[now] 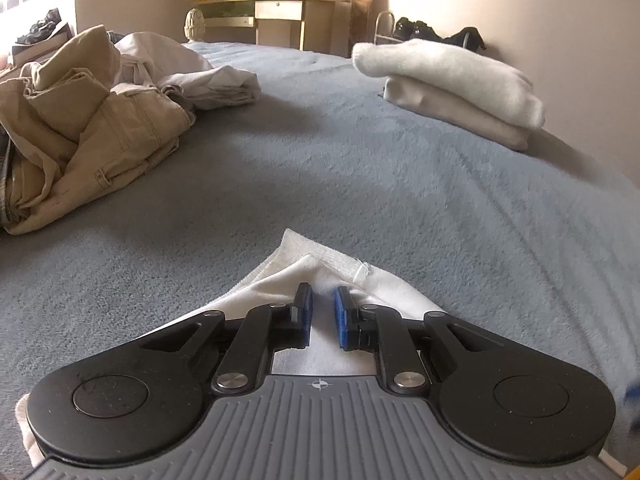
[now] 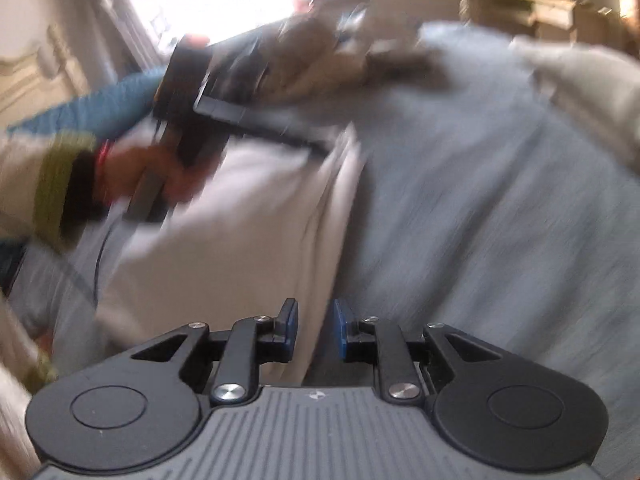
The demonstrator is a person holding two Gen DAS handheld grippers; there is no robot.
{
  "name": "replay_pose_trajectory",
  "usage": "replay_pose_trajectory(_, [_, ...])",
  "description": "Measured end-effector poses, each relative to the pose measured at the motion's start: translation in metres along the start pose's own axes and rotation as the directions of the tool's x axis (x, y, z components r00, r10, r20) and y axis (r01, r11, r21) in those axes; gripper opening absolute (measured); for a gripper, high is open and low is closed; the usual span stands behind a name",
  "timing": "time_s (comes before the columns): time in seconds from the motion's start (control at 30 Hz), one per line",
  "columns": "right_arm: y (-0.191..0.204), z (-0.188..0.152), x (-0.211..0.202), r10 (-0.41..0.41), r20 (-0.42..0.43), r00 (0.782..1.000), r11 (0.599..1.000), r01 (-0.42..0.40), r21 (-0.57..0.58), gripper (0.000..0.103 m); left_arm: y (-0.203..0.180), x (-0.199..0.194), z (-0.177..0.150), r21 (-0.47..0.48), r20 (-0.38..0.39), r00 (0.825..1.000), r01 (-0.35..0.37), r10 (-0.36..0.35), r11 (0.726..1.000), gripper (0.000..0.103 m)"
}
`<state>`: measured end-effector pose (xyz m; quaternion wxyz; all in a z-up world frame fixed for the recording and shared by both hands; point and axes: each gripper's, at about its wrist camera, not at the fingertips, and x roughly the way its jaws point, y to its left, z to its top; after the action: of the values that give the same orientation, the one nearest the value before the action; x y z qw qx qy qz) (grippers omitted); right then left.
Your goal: Fold clothes
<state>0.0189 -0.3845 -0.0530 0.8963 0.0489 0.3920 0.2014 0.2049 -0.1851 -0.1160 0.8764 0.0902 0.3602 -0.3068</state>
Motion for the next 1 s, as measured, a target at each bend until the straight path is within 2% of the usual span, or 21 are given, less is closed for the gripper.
replay_pose_trajectory(0.03, [0.000, 0.007, 0.000, -0.013, 0.023, 1.000, 1.000, 0.013, -0.012, 0.020, 0.001, -0.003, 0.002, -0.005, 0.003, 1.000, -0.011, 0.011, 1.000, 0.016])
replay_pose_trajectory(0.1, [0.006, 0.020, 0.010, -0.015, 0.057, 0.998, 0.999, 0.017, -0.038, 0.019, 0.004, -0.009, 0.005, -0.018, 0.007, 0.999, -0.040, 0.041, 0.999, 0.027])
replay_pose_trajectory(0.17, [0.013, 0.027, 0.027, 0.014, 0.064, 0.998, 0.998, -0.010, -0.059, 0.016, 0.010, -0.019, 0.008, -0.034, 0.011, 0.998, -0.064, 0.065, 0.997, 0.029])
replay_pose_trajectory(0.23, [0.017, 0.026, 0.049, 0.041, 0.042, 0.998, 0.998, -0.039, -0.055, 0.014, 0.018, -0.034, 0.011, -0.050, 0.014, 0.997, -0.081, 0.082, 0.995, 0.029])
replay_pose_trajectory(0.3, [0.013, 0.016, 0.068, 0.016, -0.015, 1.000, 0.999, -0.016, -0.047, 0.013, 0.029, -0.055, 0.012, -0.059, 0.010, 0.995, -0.097, 0.097, 0.994, 0.029])
replay_pose_trajectory(0.4, [0.001, 0.011, 0.067, 0.016, -0.019, 1.000, 1.000, -0.016, 0.026, 0.012, 0.041, -0.085, 0.002, -0.059, -0.039, 0.994, -0.105, 0.103, 0.993, 0.035])
replay_pose_trajectory(0.5, [0.003, 0.022, 0.052, -0.011, 0.014, 1.000, 1.000, 0.010, 0.029, 0.011, 0.042, -0.104, -0.017, -0.051, -0.129, 0.986, -0.114, 0.106, 0.992, 0.038])
replay_pose_trajectory(0.57, [0.009, 0.033, 0.051, -0.012, 0.037, 0.999, 1.000, 0.011, 0.020, 0.011, 0.036, -0.106, -0.031, -0.047, -0.196, 0.975, -0.120, 0.109, 0.992, 0.039])
replay_pose_trajectory(0.67, [0.019, 0.048, 0.064, -0.014, 0.047, 0.999, 1.000, 0.014, -0.014, 0.010, 0.024, -0.102, -0.049, -0.035, -0.235, 0.966, -0.118, 0.107, 0.992, 0.039])
replay_pose_trajectory(0.77, [0.023, 0.047, 0.100, -0.072, -0.021, 0.997, 0.996, 0.070, -0.061, 0.010, 0.018, -0.093, -0.061, -0.036, -0.260, 0.958, -0.134, 0.120, 0.990, 0.041])
replay_pose_trajectory(0.83, [0.020, 0.048, 0.110, -0.109, -0.049, 0.993, 0.993, 0.106, -0.053, 0.009, 0.018, -0.092, -0.063, -0.043, -0.258, 0.958, -0.141, 0.125, 0.989, 0.042])
replay_pose_trajectory(0.9, [0.029, 0.059, 0.104, -0.143, -0.035, 0.989, 0.988, 0.141, -0.061, 0.008, 0.020, -0.093, -0.063, -0.058, -0.260, 0.958, -0.141, 0.122, 0.988, 0.047])
replay_pose_trajectory(0.93, [0.035, 0.064, 0.099, -0.143, -0.016, 0.990, 0.987, 0.142, -0.077, 0.008, 0.022, -0.094, -0.063, -0.075, -0.261, 0.959, -0.135, 0.111, 0.988, 0.051])
replay_pose_trajectory(1.0, [0.041, 0.071, 0.101, -0.136, 0.001, 0.991, 0.987, 0.135, -0.082, 0.008, 0.024, -0.094, -0.065, -0.097, -0.260, 0.961, -0.127, 0.098, 0.987, 0.052])
